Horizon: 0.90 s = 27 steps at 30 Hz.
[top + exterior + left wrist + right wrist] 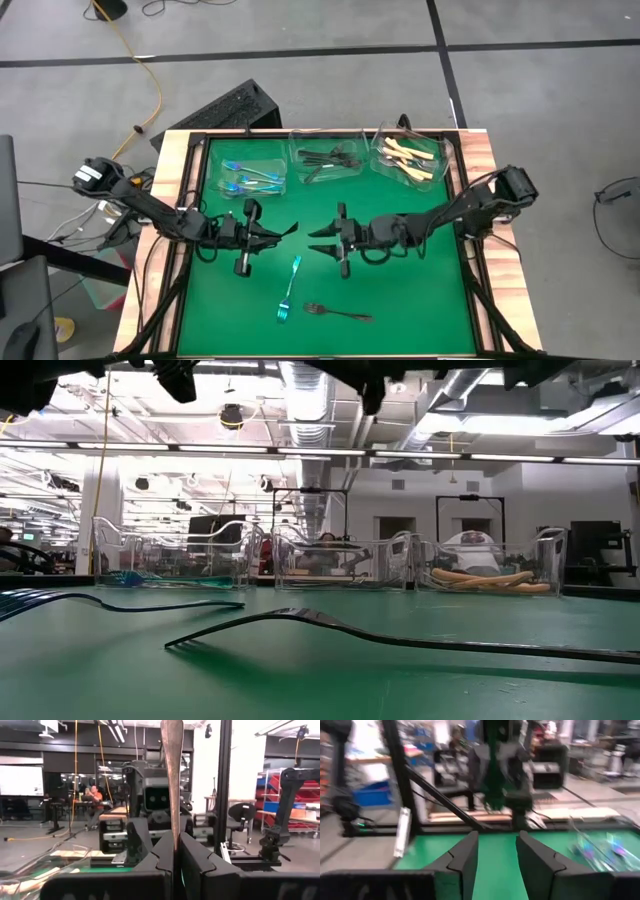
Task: Sort silverware by color (type)
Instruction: Put the brown fork into the middle transparent bin
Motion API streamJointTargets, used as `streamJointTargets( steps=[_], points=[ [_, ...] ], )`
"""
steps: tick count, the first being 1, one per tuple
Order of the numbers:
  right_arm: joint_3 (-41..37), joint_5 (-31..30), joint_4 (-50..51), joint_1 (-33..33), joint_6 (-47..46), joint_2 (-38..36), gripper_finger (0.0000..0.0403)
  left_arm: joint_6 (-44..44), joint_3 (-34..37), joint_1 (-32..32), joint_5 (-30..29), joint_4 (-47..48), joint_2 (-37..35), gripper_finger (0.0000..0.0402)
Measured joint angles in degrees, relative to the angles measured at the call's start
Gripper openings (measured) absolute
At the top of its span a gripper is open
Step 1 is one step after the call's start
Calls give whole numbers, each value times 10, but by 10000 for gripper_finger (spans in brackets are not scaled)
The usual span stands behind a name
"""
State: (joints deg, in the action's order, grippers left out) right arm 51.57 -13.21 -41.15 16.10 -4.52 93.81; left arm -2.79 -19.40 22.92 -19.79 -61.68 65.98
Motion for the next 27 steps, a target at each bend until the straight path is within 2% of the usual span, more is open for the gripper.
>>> streamJointTargets(
  steps=[3, 10, 20, 27],
  points=[
    [0, 41, -31, -13, 0, -1, 163, -1, 0, 0, 10, -21, 11, 0],
    [0, 14, -44, -11, 17, 2, 183, -23, 0, 0, 20, -56, 17, 0],
    [10, 12, -84, -19, 40, 3, 262, -35, 0, -5, 0, -73, 16, 0],
    [45, 13, -68, -22, 92, 3, 271, -25, 0, -9, -1, -67, 16, 0]
  ],
)
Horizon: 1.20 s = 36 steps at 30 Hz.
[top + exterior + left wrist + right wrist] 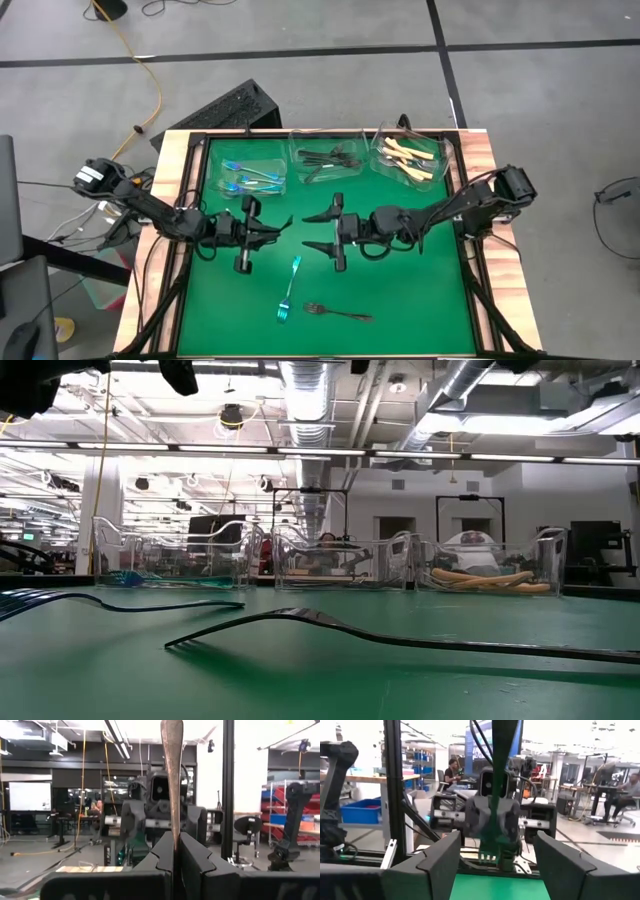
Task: Sort silverware by color (type)
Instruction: Put the brown fork into the middle transparent bin
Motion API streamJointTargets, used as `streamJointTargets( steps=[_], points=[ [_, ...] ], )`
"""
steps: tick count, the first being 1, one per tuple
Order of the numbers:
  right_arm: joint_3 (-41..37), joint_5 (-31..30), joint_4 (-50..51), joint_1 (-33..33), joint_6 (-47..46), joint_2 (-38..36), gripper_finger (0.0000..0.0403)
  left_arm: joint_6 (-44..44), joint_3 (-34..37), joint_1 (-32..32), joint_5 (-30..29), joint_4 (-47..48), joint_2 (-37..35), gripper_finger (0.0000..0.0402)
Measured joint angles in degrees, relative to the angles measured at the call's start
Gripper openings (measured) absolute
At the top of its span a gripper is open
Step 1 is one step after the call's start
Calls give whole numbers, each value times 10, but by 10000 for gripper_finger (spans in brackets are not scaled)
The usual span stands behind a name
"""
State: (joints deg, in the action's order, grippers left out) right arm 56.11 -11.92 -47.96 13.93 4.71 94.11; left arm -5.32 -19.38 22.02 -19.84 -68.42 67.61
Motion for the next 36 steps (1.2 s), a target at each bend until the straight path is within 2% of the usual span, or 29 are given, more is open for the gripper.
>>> streamJointTargets(
  steps=[6, 15, 26, 31, 36],
  points=[
    [18, 4, 15, -10, 3, 0, 271, -1, 0, -1, -10, 14, 0, 0],
    [34, 45, 12, -29, 3, 0, 271, -9, 0, -10, -10, 15, 0, 0],
    [34, 46, 11, -31, -2, 0, 271, 2, 0, -48, 29, 10, 0, 0],
    [36, 47, -21, -33, -2, 28, 271, 8, 0, -60, 42, 6, 0, 0],
    [78, 46, -24, -36, -1, 81, 271, 8, 0, -63, 42, 8, 0, 0]
  ],
)
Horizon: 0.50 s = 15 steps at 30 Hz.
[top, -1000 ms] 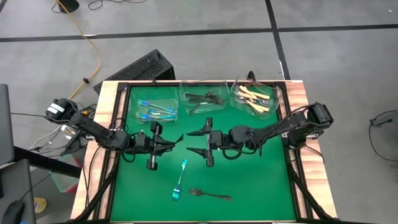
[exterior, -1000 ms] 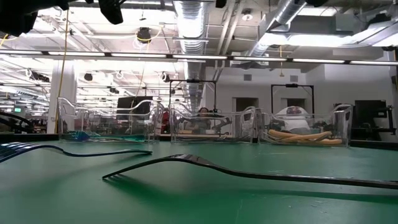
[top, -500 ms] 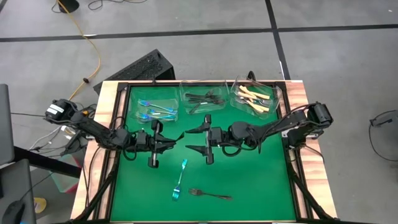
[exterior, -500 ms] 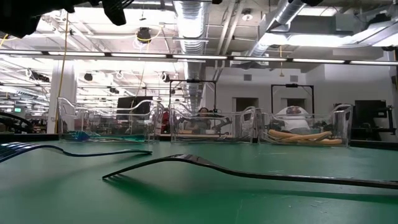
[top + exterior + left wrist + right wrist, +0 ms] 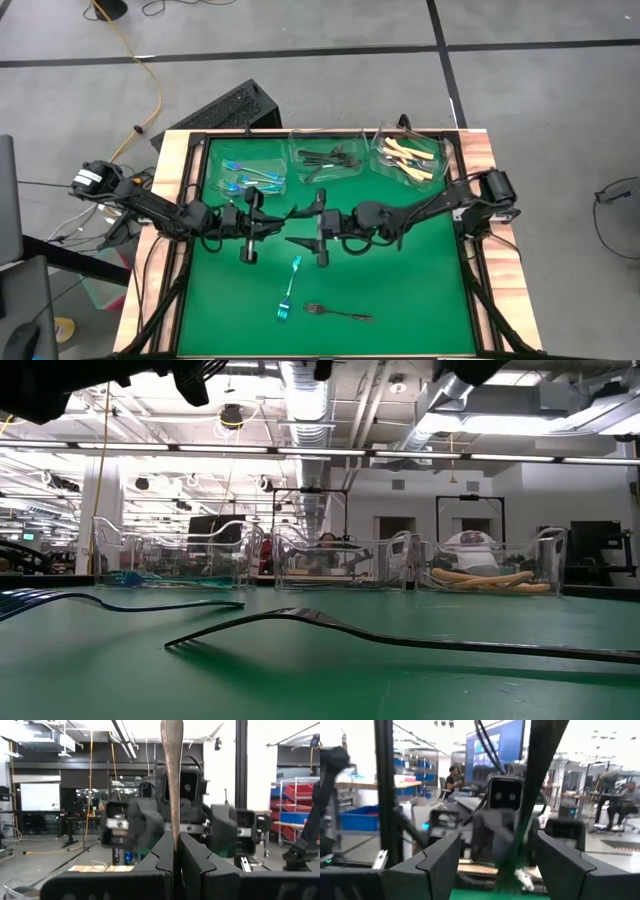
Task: Sort silverware by color (type)
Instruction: Put the brown fork into the middle transparent bin
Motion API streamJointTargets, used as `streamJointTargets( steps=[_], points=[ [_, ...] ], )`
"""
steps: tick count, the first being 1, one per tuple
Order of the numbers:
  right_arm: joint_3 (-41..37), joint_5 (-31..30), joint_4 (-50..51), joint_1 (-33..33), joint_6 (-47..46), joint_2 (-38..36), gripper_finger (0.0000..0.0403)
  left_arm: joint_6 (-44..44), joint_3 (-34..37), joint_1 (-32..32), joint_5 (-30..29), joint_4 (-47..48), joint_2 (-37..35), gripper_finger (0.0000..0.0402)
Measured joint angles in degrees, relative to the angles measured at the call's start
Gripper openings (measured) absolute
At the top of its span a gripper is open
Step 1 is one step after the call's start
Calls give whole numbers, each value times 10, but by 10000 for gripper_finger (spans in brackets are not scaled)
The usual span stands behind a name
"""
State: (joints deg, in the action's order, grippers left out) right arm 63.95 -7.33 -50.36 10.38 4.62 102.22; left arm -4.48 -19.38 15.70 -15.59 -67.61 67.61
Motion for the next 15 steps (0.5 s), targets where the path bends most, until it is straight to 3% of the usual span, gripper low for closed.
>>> streamJointTargets(
  steps=[11, 15],
  points=[
    [42, -16, 41, -3, 43, 2, 269, -6, 0, 5, -2, 18, 0, 0],
    [43, -18, 41, -6, 33, 1, 249, -6, 0, 5, -5, 16, 0, 0]
  ],
)
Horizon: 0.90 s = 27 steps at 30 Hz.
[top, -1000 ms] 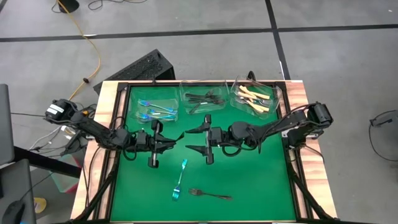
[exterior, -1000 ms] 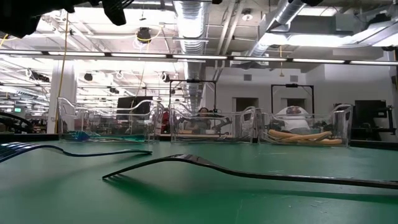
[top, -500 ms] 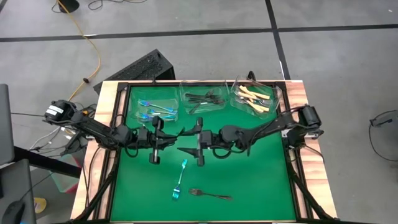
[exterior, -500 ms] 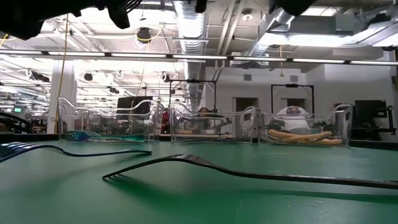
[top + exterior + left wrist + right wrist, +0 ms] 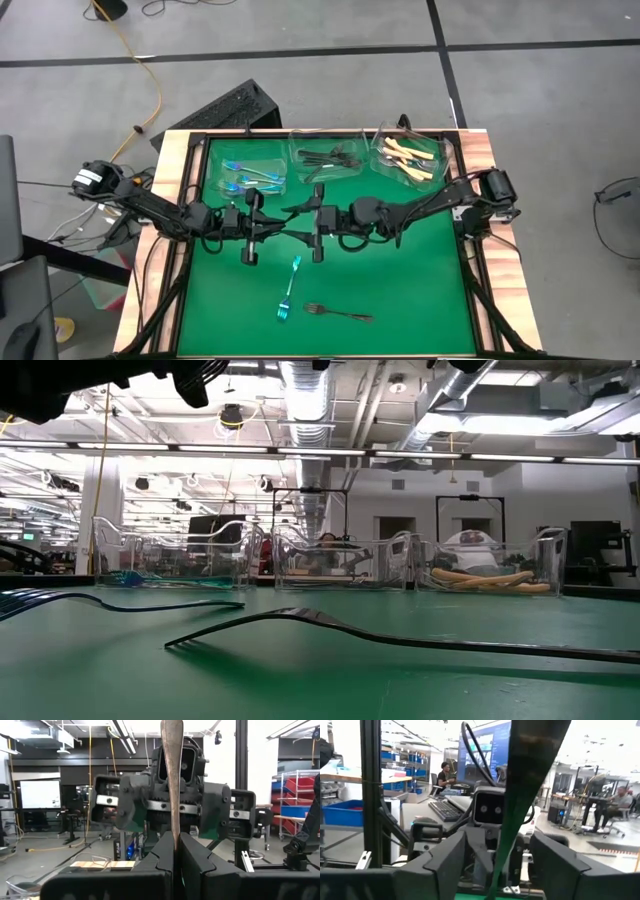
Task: Sort silverware by color (type)
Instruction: Put the brown fork into the middle transparent bin
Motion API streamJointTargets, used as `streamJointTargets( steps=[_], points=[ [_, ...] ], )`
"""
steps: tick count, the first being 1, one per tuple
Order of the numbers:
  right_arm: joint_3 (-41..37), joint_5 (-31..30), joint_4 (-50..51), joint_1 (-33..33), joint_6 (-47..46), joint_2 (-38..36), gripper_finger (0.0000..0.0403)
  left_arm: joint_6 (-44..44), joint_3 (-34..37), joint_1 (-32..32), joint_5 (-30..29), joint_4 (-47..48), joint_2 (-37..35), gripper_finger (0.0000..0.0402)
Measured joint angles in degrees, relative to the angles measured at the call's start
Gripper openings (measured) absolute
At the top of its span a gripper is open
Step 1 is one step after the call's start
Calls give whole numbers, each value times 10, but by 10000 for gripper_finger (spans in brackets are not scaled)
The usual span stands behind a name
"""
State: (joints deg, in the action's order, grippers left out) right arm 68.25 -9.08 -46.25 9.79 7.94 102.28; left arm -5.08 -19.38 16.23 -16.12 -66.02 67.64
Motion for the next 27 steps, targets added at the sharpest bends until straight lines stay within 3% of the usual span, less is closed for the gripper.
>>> streamJointTargets(
  steps=[5, 12, 20, 27],
  points=[
    [0, 0, 3, -11, -23, 2, 188, 1, 0, 0, -2, -1, 0, 0],
    [0, 16, 9, -13, -22, 2, 37, 1, 0, 0, -7, 2, 0, 0],
    [0, 17, 24, -13, -35, 2, 37, 13, 1, 0, -10, 13, 0, 1],
    [-1, 6, 32, -13, -34, 2, 37, 39, 0, 0, -42, 31, 0, 30]
  ],
)
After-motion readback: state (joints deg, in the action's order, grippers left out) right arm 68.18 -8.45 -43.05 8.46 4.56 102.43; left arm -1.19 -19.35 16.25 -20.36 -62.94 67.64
